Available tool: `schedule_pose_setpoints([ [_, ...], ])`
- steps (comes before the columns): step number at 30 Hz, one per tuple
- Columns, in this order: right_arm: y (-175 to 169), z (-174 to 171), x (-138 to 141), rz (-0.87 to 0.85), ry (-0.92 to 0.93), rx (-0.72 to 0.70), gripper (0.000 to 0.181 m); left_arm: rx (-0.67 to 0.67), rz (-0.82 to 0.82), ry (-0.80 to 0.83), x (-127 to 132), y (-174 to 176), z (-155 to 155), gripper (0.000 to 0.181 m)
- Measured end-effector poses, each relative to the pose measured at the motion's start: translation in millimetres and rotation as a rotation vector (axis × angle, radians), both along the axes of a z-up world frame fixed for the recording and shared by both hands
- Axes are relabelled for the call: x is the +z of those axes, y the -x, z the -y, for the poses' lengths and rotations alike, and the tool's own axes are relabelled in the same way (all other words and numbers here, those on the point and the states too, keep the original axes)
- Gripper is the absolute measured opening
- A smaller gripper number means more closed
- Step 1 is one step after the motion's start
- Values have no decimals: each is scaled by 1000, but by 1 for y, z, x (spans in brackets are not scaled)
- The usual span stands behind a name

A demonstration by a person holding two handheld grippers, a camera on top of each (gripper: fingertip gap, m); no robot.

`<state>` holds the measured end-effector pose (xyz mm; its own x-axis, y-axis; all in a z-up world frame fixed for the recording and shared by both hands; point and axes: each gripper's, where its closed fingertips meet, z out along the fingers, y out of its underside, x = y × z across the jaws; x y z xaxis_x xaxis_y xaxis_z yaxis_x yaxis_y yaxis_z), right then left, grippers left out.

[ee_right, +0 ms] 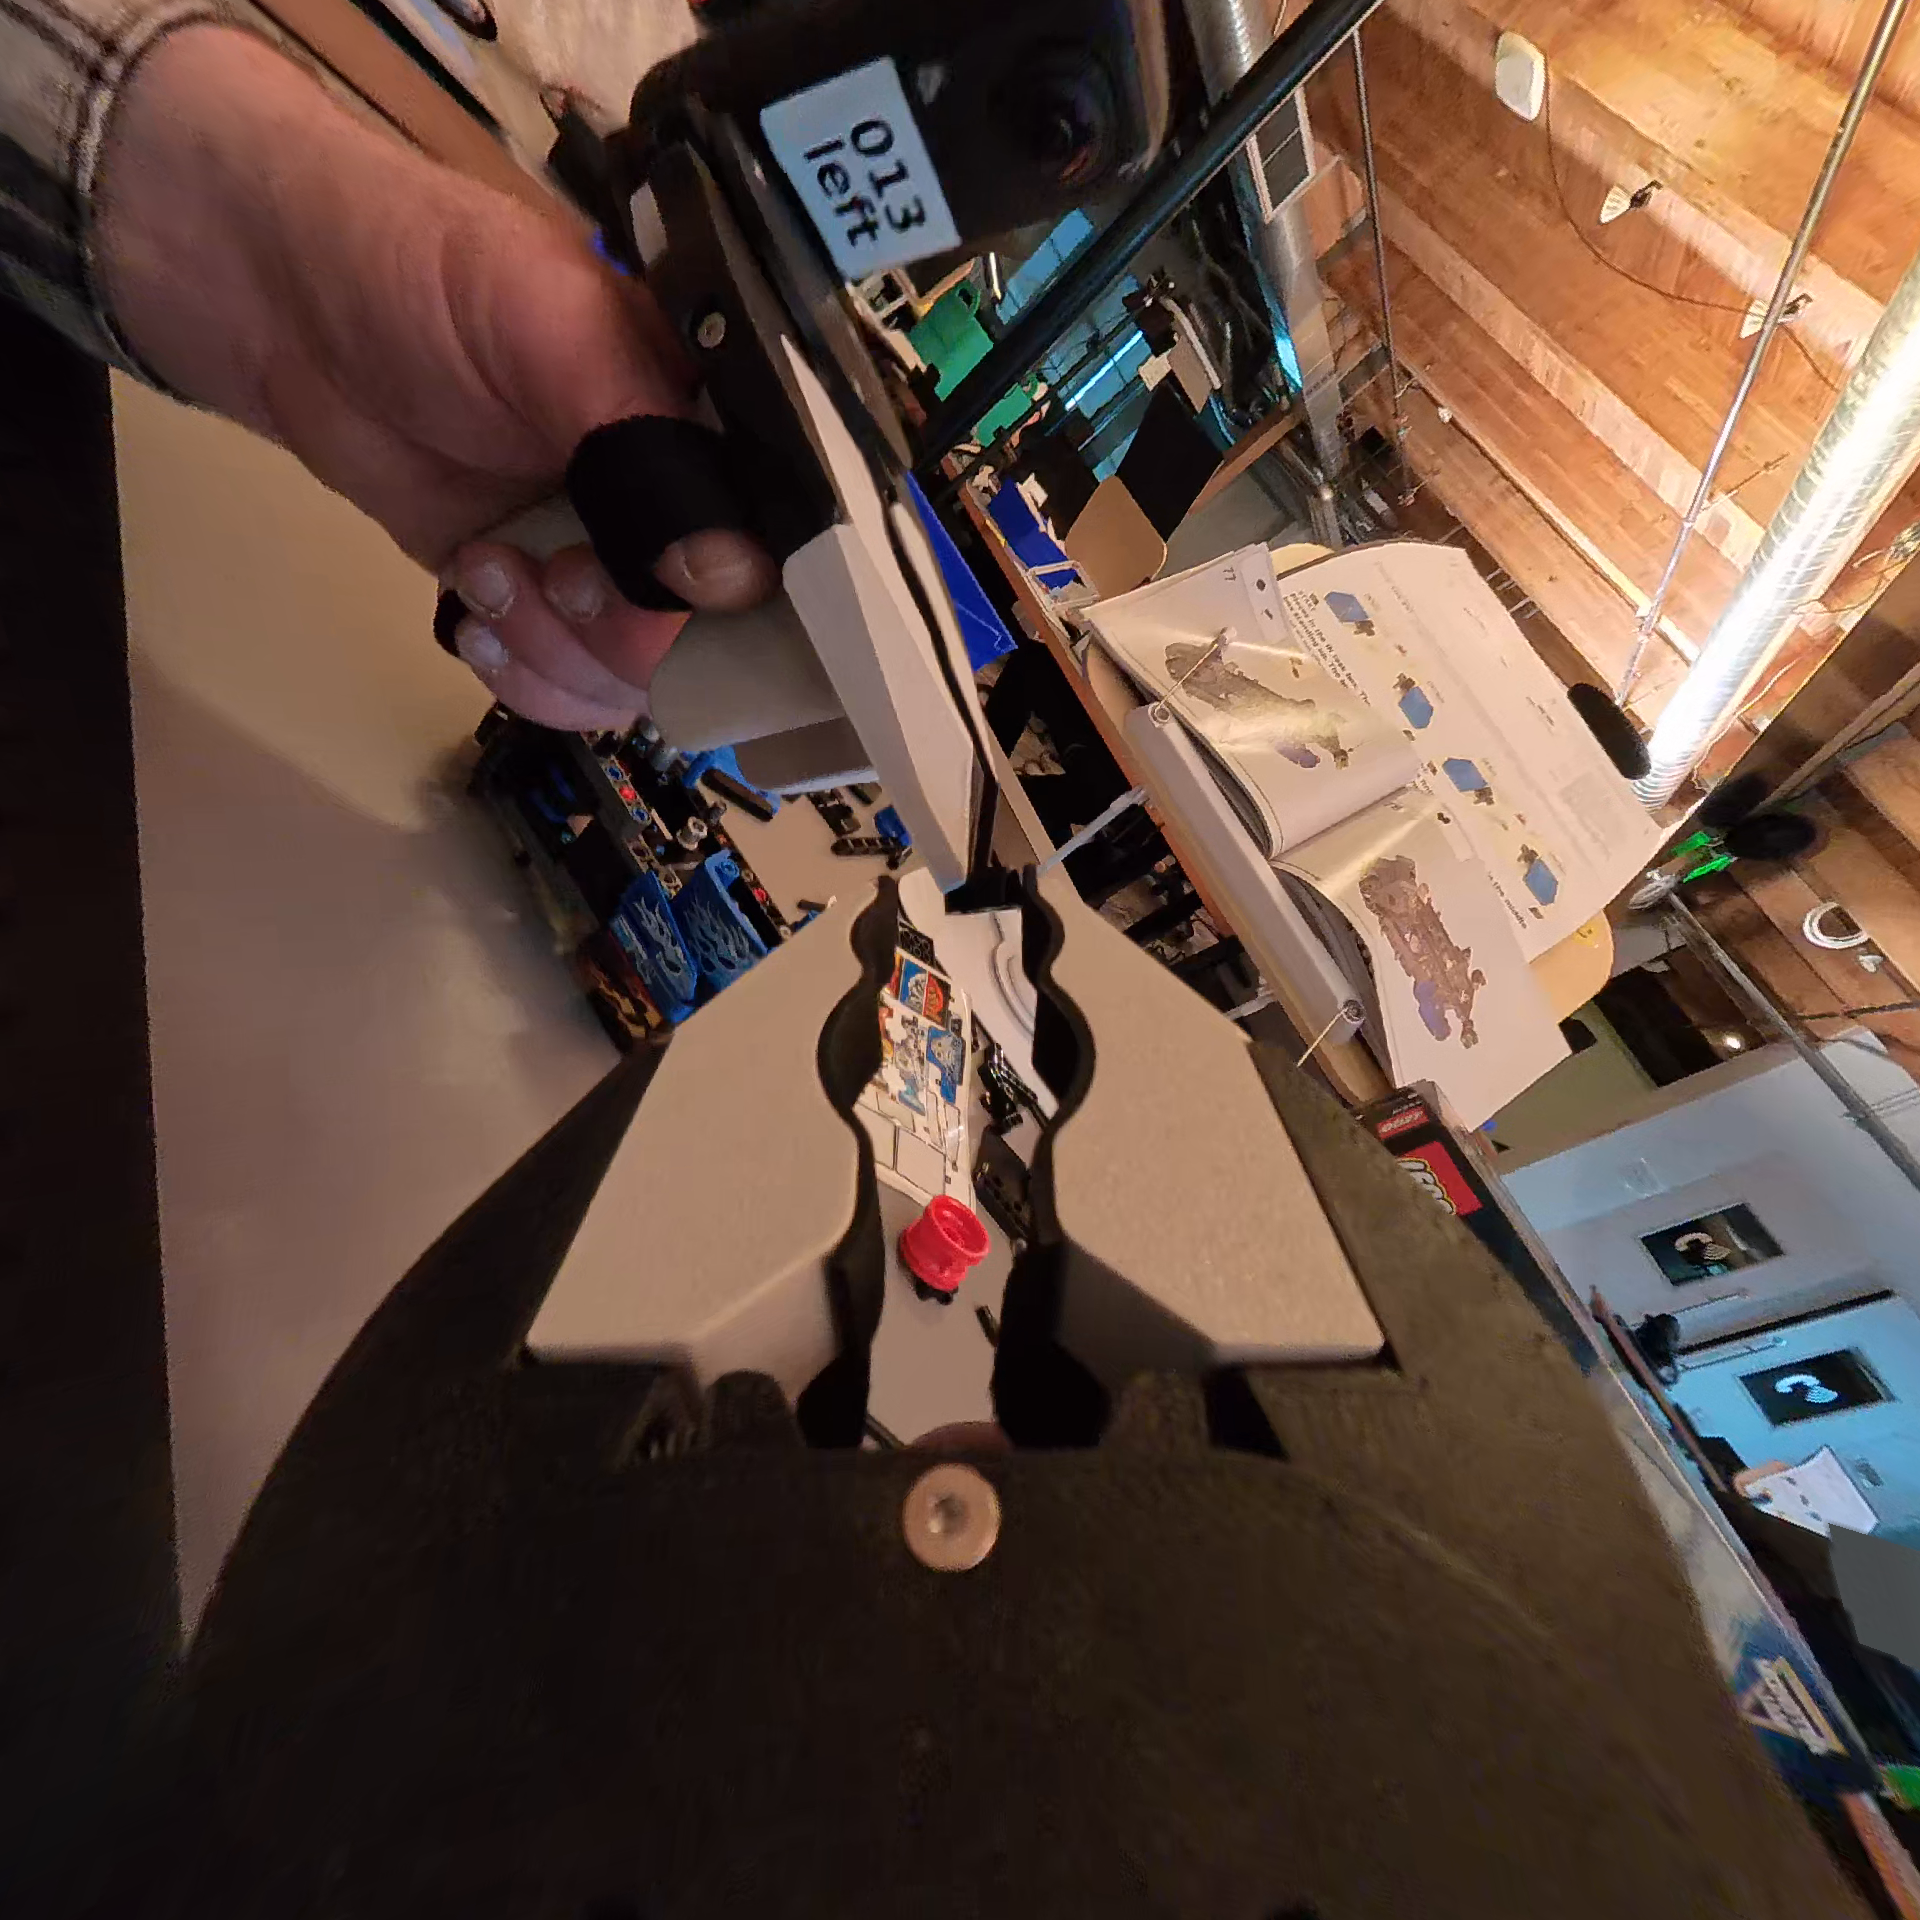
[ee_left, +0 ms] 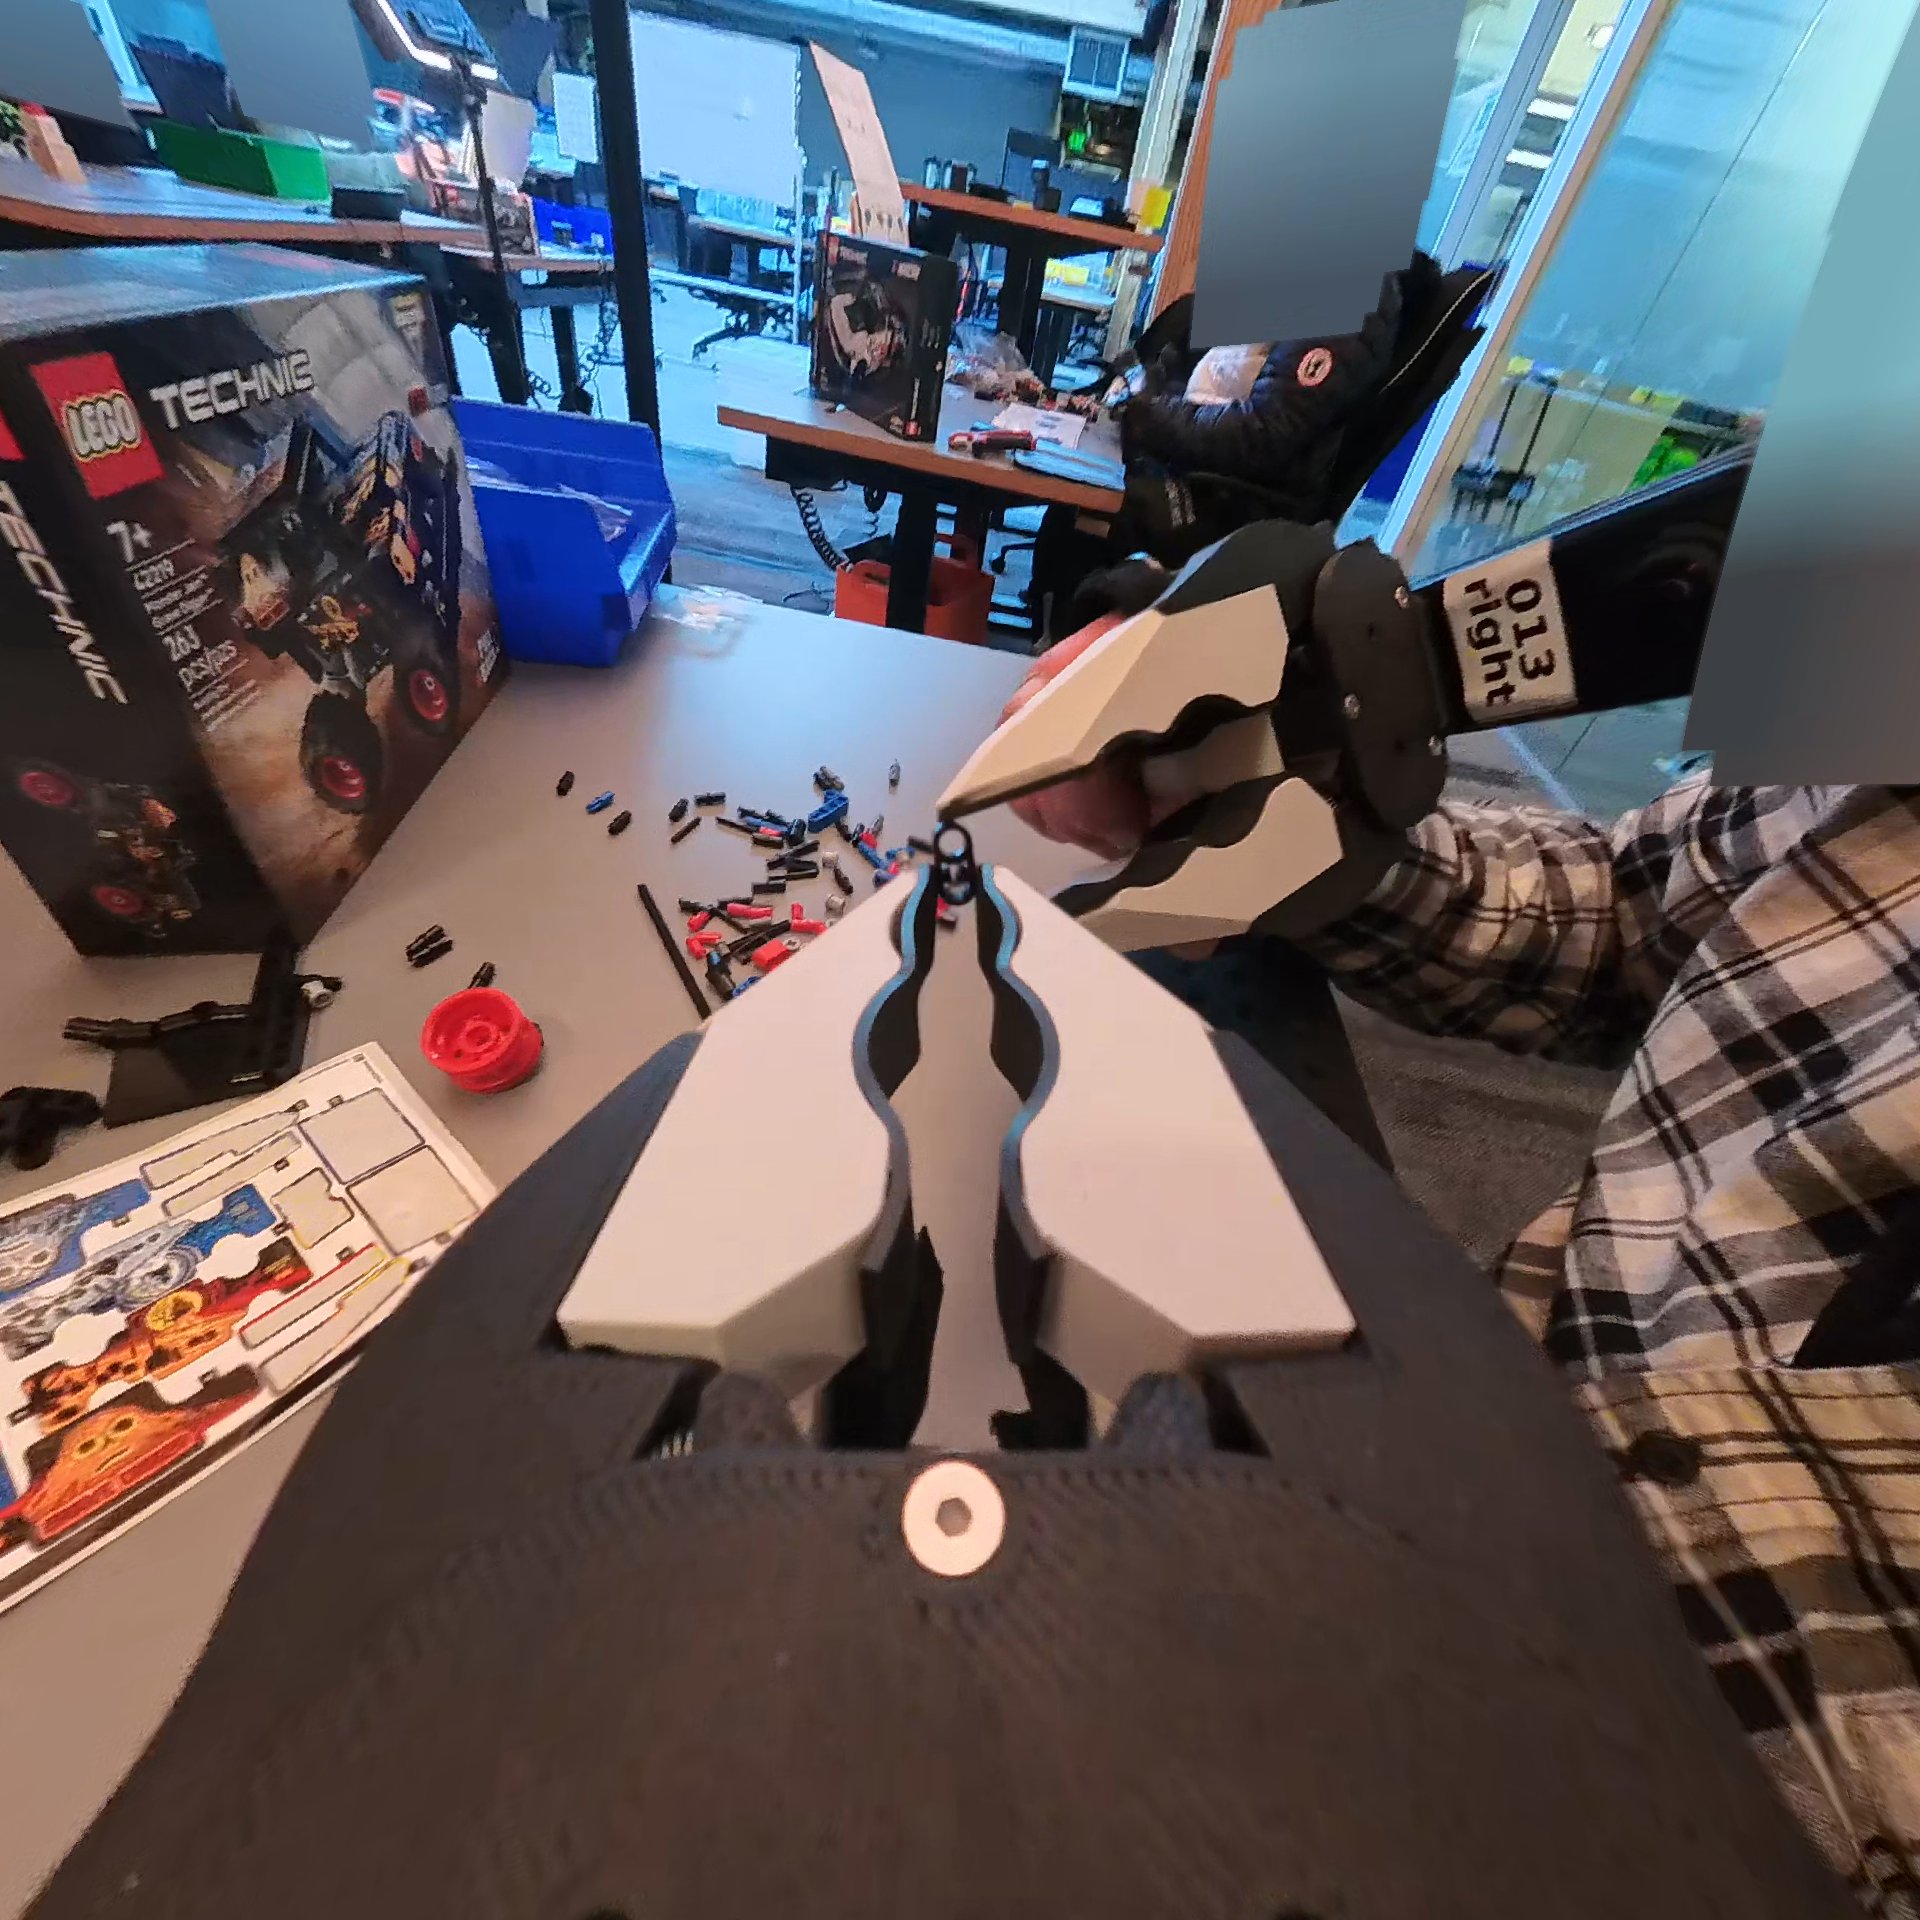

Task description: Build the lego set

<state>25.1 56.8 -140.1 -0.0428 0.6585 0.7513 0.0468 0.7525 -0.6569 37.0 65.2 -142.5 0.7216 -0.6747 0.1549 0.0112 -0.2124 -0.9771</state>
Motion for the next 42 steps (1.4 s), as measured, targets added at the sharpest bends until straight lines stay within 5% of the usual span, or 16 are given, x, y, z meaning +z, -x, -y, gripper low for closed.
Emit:
schedule_pose_setpoints([
  [21, 7, 11, 36, -122, 181, 73, 21, -181, 494, -17, 45, 21, 13, 5],
  [32, 21, 28, 48, -124, 42, 102, 18, -426, 649, 4, 61, 10, 38, 5],
  [42, 18, 34, 55, -144, -9, 129, 20, -492, 696, 36, 63, 7, 42, 5],
])
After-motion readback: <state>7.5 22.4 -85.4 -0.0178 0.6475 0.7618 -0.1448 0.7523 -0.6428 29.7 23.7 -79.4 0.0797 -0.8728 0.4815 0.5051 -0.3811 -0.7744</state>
